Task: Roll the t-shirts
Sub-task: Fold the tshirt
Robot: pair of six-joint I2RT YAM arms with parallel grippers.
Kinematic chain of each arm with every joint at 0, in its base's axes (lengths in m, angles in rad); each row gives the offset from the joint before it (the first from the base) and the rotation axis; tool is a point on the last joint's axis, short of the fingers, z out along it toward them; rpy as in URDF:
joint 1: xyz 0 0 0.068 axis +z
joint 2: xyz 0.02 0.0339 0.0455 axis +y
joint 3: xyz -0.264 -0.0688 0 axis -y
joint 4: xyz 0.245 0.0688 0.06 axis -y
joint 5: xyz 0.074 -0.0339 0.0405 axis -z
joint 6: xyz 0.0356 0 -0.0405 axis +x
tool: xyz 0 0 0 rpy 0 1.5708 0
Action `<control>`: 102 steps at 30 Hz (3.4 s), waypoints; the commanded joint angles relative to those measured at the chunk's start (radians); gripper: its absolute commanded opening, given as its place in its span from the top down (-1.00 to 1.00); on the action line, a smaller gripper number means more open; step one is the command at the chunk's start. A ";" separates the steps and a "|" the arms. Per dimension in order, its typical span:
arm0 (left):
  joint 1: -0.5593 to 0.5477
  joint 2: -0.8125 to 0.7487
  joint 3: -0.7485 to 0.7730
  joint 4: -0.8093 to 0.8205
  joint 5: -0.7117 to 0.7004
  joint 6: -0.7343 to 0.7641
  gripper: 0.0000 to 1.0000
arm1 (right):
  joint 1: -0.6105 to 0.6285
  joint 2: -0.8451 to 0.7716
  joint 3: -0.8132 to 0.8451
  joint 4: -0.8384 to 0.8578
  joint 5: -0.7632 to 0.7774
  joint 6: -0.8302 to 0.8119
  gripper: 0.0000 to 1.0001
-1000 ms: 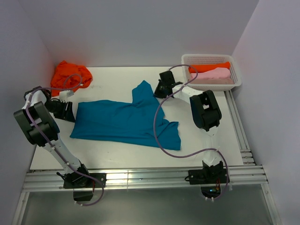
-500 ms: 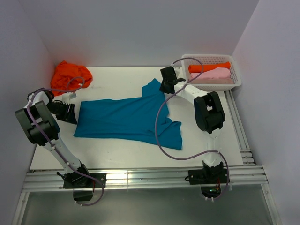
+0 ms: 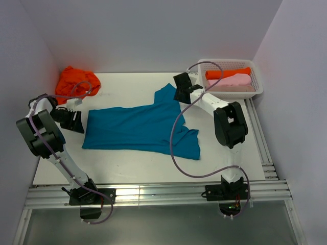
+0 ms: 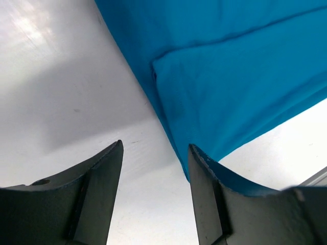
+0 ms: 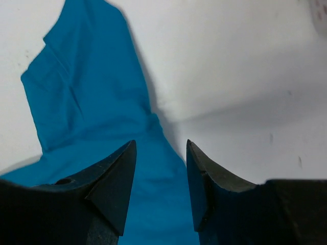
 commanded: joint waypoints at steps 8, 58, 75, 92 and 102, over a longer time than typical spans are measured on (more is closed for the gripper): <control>-0.026 -0.126 0.123 -0.128 0.128 0.049 -0.21 | -0.008 -0.306 -0.363 0.017 -0.071 0.166 -0.02; -0.304 -0.086 -0.273 0.086 -0.190 0.035 -0.07 | 0.012 -0.316 -0.399 -0.038 0.056 0.125 0.50; -0.298 -0.171 -0.227 0.079 -0.102 -0.003 -0.13 | 0.006 -0.666 -0.799 -0.007 0.015 0.336 -0.03; -0.011 -0.205 -0.052 0.013 0.042 -0.146 -0.39 | 0.206 -1.206 -1.109 -0.323 -0.045 0.678 -0.16; 0.073 -0.195 -0.170 0.039 0.062 -0.212 -0.53 | 0.229 -1.409 -1.275 -0.274 -0.142 0.771 -0.24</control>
